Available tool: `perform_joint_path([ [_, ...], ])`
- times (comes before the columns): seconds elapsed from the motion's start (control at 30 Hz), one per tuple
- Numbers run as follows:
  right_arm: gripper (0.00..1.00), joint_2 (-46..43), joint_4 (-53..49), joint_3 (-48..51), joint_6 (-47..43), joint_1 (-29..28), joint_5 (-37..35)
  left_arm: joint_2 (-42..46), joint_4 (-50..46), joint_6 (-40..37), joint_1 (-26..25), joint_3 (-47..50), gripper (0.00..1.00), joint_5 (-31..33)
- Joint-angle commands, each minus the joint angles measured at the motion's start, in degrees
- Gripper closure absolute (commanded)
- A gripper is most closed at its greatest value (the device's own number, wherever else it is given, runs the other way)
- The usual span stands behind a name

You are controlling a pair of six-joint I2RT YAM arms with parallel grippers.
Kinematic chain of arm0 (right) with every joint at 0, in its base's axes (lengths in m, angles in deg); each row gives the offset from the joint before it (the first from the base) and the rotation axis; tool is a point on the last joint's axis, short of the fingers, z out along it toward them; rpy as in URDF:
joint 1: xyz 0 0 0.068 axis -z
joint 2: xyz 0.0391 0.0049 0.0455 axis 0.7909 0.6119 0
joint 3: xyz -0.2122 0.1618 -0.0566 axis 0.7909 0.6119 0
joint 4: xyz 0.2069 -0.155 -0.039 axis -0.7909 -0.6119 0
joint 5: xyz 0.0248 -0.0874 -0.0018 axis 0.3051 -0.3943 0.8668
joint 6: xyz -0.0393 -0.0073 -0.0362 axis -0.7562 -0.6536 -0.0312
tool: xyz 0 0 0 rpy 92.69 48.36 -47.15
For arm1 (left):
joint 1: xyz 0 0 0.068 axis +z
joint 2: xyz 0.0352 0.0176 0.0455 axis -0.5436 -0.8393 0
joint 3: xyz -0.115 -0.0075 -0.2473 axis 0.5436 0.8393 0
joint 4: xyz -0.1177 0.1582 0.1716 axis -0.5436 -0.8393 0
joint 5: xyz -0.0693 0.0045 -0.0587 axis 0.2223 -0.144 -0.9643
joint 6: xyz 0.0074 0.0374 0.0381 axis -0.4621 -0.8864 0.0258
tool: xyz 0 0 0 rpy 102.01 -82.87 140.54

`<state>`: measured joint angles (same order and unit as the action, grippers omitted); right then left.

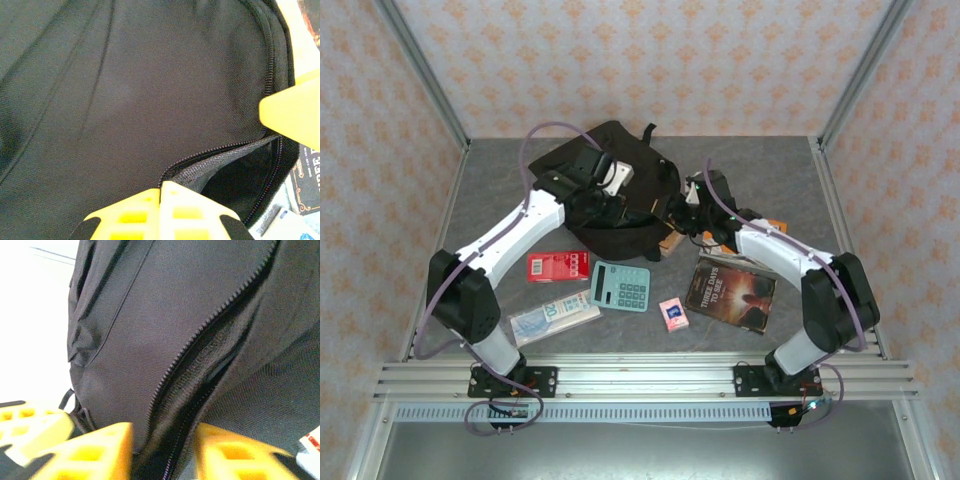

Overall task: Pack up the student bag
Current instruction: Open the student bag at the top-center of the table.

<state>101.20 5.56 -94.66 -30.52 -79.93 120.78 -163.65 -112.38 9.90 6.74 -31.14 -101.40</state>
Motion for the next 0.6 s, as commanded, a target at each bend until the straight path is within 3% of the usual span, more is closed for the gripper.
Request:
perform_joint_path([
  [0.0, 0.48, -2.75, -1.73, 0.27, -0.59, 0.40, -3.00, 3.49, 3.45, 2.76, 1.29, 0.80, 1.00, 0.40],
  [0.17, 0.39, -5.87, -2.11, 0.29, -0.57, 0.74, -7.14, 5.67, 4.35, 4.28, 1.72, 0.90, 1.00, 0.29],
  [0.4, 0.41, -8.51, -4.43, -3.80, 0.78, 1.56, -10.18, 8.22, 4.52, 5.30, 2.04, 0.70, 1.00, -0.09],
  [0.5, 0.56, -6.81, -4.93, -6.30, 1.20, 1.56, -6.40, 9.28, 4.65, 5.75, 2.11, 0.88, 1.00, -0.01],
  [0.57, 0.76, -3.77, -8.09, -9.24, 0.50, 1.40, -4.23, 9.64, 4.84, 6.04, 2.20, 0.80, 1.00, 0.44],
])
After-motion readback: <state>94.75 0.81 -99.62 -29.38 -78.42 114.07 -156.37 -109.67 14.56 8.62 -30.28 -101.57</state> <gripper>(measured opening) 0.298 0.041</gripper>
